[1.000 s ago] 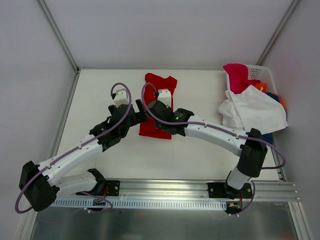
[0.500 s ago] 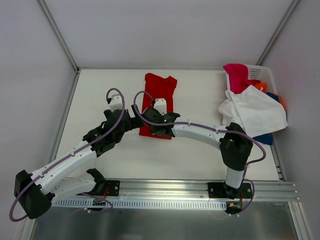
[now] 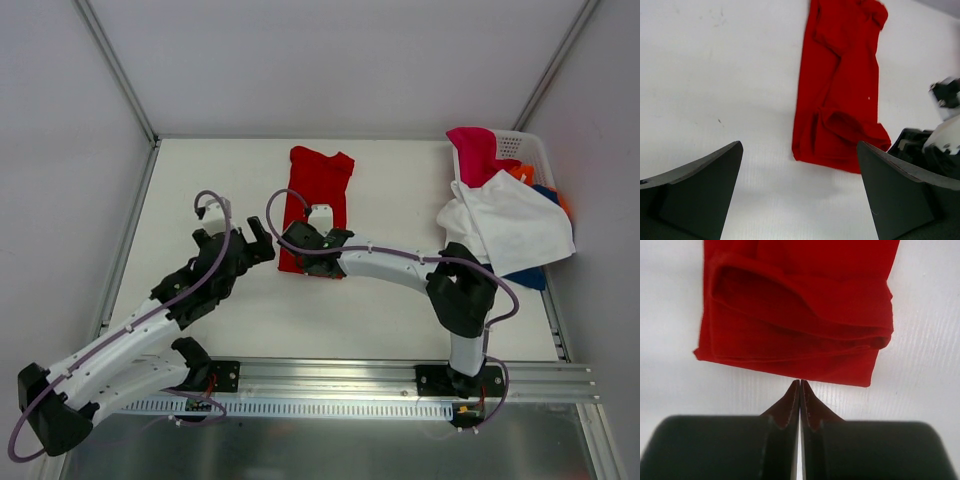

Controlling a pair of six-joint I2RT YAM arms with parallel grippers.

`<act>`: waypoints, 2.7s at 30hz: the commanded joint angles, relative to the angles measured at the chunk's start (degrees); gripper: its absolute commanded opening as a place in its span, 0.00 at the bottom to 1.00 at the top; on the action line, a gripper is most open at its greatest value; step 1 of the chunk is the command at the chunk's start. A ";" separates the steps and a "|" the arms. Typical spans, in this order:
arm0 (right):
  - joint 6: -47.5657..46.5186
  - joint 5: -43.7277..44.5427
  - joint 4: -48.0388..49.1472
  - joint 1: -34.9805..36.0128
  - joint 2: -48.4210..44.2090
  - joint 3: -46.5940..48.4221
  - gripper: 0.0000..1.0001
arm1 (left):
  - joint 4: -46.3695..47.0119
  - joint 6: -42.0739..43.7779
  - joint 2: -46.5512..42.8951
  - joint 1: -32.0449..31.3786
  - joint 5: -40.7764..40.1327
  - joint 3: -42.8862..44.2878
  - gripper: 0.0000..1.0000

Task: Fold and stack the t-shirts
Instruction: Fold the tshirt

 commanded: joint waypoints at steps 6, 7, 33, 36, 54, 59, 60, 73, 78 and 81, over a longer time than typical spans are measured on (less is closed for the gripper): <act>2.16 -2.84 2.81 -0.98 2.60 -1.25 0.01 | 1.28 1.31 -6.11 -0.21 -9.95 -2.00 0.99; 1.99 -3.19 2.99 -0.90 3.04 -1.16 0.01 | 1.28 1.04 -5.76 -0.21 -9.08 -2.35 0.99; -0.92 -5.56 5.54 -5.38 6.29 -0.55 0.01 | 1.19 1.04 -7.34 -0.21 -7.57 -3.67 0.99; -1.53 -5.74 5.54 -5.99 6.73 -0.28 0.01 | 1.28 1.13 -7.16 -0.21 -7.57 -3.58 0.99; -8.38 -8.64 2.99 -8.63 13.50 15.00 0.01 | 1.63 0.25 -4.70 -0.21 -7.84 -3.67 0.99; -9.96 -9.61 2.64 -9.95 16.13 18.43 0.01 | 1.72 0.60 -4.79 -0.21 -8.28 -4.02 0.99; -10.23 -9.87 2.55 -10.47 16.48 18.96 0.01 | 1.72 0.77 -4.96 -0.21 -8.36 -4.11 0.99; -19.28 -8.21 -0.27 -17.07 22.90 36.18 0.89 | 1.46 1.30 -7.60 -0.21 -7.84 -6.13 0.99; -24.37 -6.28 -3.95 -19.70 21.78 43.75 1.00 | 1.63 1.57 -5.59 -0.30 -8.02 -5.96 0.99; -24.74 -2.85 -4.92 -19.71 12.41 36.22 0.99 | 1.90 1.22 -3.21 -0.21 -5.30 -5.08 0.99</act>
